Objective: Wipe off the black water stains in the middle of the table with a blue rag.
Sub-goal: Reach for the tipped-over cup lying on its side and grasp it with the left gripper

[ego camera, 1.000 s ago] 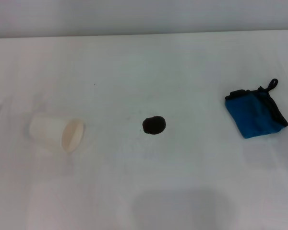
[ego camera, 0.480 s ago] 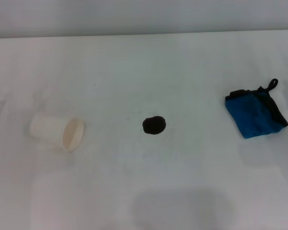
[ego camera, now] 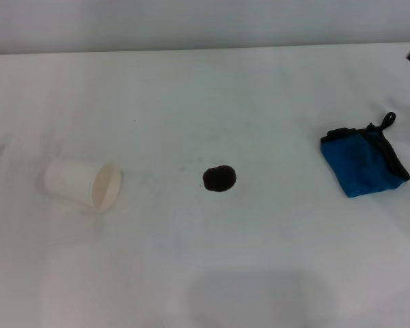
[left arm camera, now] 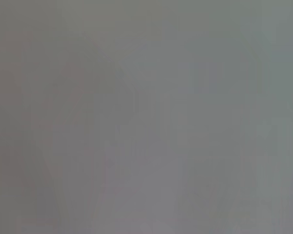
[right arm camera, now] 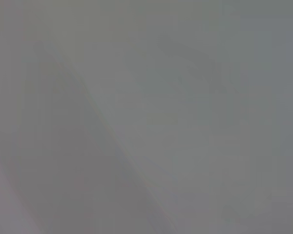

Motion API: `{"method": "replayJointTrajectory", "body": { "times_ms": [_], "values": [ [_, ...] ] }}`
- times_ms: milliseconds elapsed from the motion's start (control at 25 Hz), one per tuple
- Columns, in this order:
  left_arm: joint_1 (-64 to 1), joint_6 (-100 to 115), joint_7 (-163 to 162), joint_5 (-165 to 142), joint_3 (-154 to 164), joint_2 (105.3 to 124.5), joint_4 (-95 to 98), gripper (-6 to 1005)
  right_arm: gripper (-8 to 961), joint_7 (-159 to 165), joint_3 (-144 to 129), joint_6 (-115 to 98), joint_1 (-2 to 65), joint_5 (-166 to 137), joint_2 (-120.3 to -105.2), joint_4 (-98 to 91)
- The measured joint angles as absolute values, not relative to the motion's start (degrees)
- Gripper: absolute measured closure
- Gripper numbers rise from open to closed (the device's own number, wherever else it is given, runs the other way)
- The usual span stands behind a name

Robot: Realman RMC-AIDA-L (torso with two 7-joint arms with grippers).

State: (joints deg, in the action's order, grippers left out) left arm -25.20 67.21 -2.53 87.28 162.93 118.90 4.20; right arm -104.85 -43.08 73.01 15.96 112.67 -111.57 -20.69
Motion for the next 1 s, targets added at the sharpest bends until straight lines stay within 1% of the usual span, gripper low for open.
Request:
{"method": "replayJointTrajectory", "body": {
  "times_ms": [160, 320, 400, 440, 520, 560, 720, 800, 1000],
  "values": [
    [-25.4, 67.4, -2.6, 87.4, 162.9, 118.9, 4.1, 122, 469, -93.5, -43.1, 73.8, 18.7, 102.9, -109.01, -25.1],
    [-25.5, 67.8, -2.7, 87.9, 162.9, 118.98, 4.3, 122, 468, -83.7, -43.1, 74.8, 21.7, 93.2, -105.82, -28.5],
    [-25.5, 67.9, -2.7, 87.9, 162.9, 119.01, 4.4, 122, 465, -80.2, -43.0, 75.8, 22.7, 88.5, -104.87, -30.2],
    [-25.5, 68.0, -2.7, 87.9, 162.9, 119.01, 4.5, 122, 464, -78.7, -42.9, 76.1, 23.0, 86.3, -104.66, -31.4],
    [-25.5, 68.5, -2.8, 87.9, 162.9, 119.01, 4.6, 122, 461, -77.3, -42.5, 76.2, 22.9, 84.2, -104.68, -33.4],
    [-25.3, 69.0, -2.8, 87.9, 162.9, 119.04, 4.7, 122, 460, -77.6, -42.0, 76.0, 22.6, 84.2, -105.01, -34.1],
    [-23.9, 73.8, -2.9, 84.5, 162.9, 119.13, 4.8, 122, 460, -80.6, -38.1, 76.0, 21.1, 84.2, -107.07, -35.6],
    [-22.9, 77.7, -4.0, 81.5, 162.9, 119.05, 4.8, 122, 460, -81.4, -36.6, 76.2, 20.3, 84.2, -107.83, -36.3],
    [-21.9, 81.2, -13.9, 79.2, 163.0, 118.65, 2.4, 122, 460, -81.8, -35.8, 76.4, 19.4, 84.3, -108.49, -37.2]
  ]
}}
